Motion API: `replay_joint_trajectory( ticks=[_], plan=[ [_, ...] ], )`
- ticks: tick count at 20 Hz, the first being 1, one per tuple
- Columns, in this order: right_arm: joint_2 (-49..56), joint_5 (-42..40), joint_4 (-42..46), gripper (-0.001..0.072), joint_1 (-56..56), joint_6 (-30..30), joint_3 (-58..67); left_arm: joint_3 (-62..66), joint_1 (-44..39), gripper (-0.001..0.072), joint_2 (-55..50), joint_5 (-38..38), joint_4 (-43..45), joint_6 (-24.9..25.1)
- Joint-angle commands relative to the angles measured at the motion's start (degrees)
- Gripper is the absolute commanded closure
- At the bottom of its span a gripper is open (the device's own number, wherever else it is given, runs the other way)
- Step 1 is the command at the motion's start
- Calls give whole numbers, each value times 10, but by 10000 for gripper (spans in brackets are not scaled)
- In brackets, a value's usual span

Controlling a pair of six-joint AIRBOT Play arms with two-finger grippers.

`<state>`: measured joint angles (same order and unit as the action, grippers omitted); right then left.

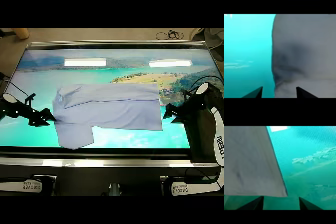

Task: Fold the shirts.

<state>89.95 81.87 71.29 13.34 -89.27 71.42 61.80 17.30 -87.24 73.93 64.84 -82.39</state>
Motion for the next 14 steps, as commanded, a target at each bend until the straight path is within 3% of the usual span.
replay_joint_trajectory(
  ticks=[1, 4, 7, 9, 11, 12, 13, 14],
  plan=[
    [-5, 5, -1, 238, 1, 6, -25, -30, -23, 215, 1, -50, -19, 6],
    [-5, -23, -20, 208, 1, 11, -68, -29, -35, 243, -12, -61, -19, -7],
    [-4, -70, -50, 201, 1, 15, -111, -29, -35, 661, -19, -50, -24, -4],
    [-4, -110, -64, 204, 1, 22, -132, -25, -35, 667, -12, -39, -33, 16],
    [-4, -164, -78, 252, 1, 23, -138, -20, -35, 668, 12, -37, -34, 29],
    [-4, -187, -94, 512, 1, 27, -134, -15, -35, 668, 33, -35, -34, 30],
    [-7, -177, -100, 688, 1, 31, -115, -1, -35, 668, 59, -32, -34, 39],
    [-19, -155, -100, 687, 1, 57, -79, 23, -35, 670, 94, -28, -34, 56]
  ],
)
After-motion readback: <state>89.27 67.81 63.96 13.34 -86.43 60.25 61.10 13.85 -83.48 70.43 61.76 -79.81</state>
